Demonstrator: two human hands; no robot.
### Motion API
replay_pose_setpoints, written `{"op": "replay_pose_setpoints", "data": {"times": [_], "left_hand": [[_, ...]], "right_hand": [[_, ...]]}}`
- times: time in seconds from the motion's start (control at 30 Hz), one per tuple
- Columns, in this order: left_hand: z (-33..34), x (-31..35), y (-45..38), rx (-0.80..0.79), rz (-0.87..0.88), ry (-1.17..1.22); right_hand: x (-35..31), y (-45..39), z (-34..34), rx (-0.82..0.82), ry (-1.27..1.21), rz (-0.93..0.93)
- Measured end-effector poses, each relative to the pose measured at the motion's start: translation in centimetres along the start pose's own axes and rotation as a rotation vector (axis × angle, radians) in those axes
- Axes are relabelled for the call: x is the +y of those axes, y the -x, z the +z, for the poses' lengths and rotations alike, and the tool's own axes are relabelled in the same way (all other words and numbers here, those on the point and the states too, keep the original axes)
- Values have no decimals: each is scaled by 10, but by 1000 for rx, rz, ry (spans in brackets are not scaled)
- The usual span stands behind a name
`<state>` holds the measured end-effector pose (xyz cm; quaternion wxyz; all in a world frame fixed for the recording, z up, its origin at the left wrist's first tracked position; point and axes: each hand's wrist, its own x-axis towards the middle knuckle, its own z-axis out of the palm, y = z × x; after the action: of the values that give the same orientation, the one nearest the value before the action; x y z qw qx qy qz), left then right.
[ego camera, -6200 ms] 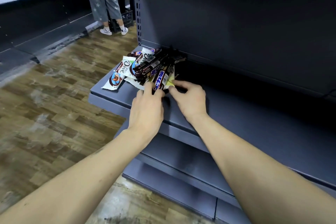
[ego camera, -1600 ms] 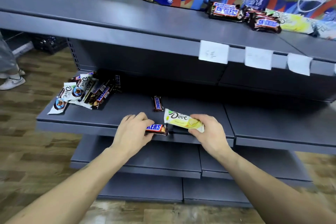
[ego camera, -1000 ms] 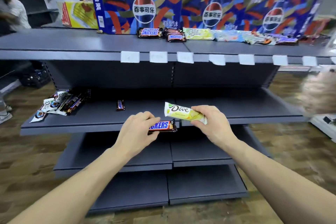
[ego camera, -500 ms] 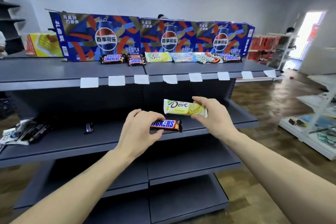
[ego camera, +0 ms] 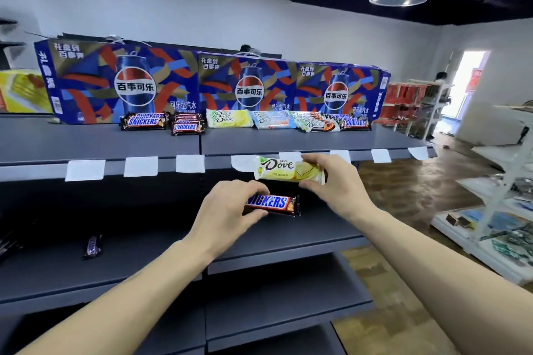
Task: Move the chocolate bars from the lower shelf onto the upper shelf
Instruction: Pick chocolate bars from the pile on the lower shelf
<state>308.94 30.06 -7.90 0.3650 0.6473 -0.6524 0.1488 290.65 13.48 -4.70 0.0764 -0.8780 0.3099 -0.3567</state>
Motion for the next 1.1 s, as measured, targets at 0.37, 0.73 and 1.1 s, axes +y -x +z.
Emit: {"op": "replay_pose_setpoints", "data": {"times": [0.37, 0.73, 1.1], "left_hand": [[35, -13, -80, 11, 7, -30], [44, -22, -112, 48, -160, -49], [18, -92, -137, 95, -176, -61]], "right_hand": [[53, -81, 2, 10, -69, -58], [71, -152, 33, -132, -125, -229], [36, -220, 101, -249, -106, -234]]}}
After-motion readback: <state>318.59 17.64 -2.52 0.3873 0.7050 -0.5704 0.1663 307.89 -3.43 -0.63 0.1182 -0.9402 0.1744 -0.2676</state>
